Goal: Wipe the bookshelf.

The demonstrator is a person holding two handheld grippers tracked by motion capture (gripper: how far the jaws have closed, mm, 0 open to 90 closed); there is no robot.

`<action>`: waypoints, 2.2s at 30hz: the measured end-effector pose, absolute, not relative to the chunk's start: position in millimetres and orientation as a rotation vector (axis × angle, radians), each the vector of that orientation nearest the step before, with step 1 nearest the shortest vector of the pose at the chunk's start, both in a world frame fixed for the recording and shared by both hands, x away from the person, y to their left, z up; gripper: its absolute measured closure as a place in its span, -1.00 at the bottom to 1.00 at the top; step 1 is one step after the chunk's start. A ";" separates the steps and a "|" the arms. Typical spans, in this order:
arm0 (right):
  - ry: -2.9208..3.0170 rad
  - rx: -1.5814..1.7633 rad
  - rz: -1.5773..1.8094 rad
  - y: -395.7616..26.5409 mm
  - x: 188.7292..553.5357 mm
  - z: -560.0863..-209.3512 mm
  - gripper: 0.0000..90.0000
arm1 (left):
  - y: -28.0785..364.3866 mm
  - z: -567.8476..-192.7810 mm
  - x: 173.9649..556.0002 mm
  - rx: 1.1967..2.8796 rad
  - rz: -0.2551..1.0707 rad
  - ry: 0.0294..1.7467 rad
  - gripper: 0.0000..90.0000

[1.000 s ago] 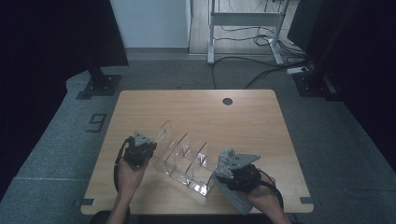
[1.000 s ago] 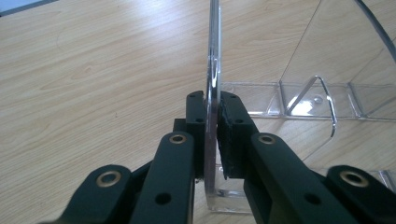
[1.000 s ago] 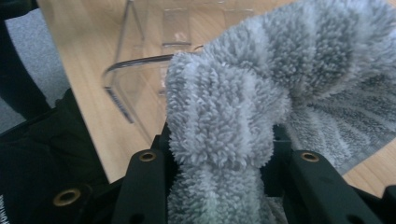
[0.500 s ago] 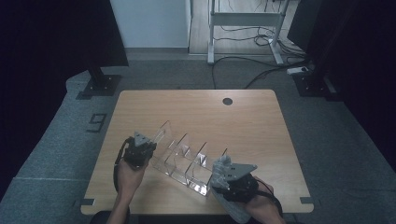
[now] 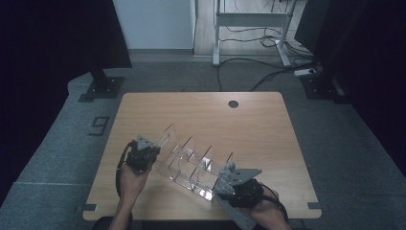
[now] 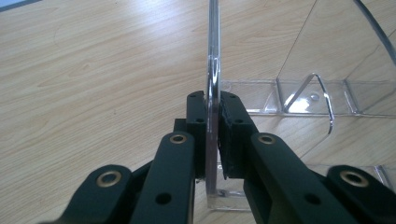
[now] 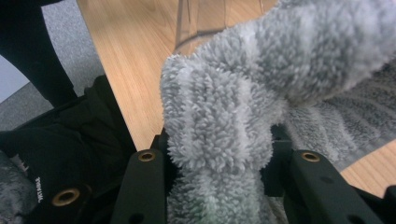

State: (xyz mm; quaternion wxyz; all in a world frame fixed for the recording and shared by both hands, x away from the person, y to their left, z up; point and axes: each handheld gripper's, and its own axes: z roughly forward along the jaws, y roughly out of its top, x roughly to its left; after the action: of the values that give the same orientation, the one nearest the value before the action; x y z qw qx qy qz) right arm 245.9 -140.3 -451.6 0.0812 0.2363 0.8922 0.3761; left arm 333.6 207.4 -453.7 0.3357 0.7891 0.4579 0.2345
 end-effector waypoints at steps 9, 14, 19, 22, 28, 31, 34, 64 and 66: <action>2.711 0.762 1.057 -138.1 252.1 -473.7 0.36 | 208.4 -453.6 333.2 2.061 0.602 1.183 0.87; 2.720 0.777 1.050 -137.6 253.8 -478.7 0.36 | 209.9 -453.8 333.8 2.061 0.591 1.171 0.88; 2.717 0.797 1.072 -139.8 255.9 -480.1 0.35 | 212.8 -453.8 334.1 2.060 0.565 1.156 0.90; 2.710 0.834 1.074 -142.0 258.4 -481.4 0.35 | 214.2 -453.6 333.9 2.066 0.555 1.143 0.91; 2.699 0.920 1.080 -147.0 268.6 -485.7 0.33 | 215.8 -453.6 334.3 2.070 0.544 1.128 0.91; 2.691 0.945 1.081 -148.5 273.1 -486.6 0.33 | 216.0 -453.6 334.5 2.072 0.540 1.126 0.91; 2.685 0.962 1.072 -150.1 277.6 -486.4 0.33 | 216.6 -453.5 334.9 2.074 0.536 1.122 0.91; 2.554 1.158 0.972 -172.9 330.5 -491.7 0.33 | 216.6 -452.7 335.4 2.088 0.528 1.114 0.91; 2.549 1.166 0.964 -173.7 333.5 -492.0 0.33 | 216.6 -452.7 335.3 2.087 0.528 1.115 0.91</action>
State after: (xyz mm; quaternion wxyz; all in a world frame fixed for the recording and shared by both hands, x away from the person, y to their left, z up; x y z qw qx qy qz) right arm 333.5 -173.7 -492.0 0.0889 0.3918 0.8565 0.3240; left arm 335.3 216.6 -452.7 0.3512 0.8060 0.4306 0.2038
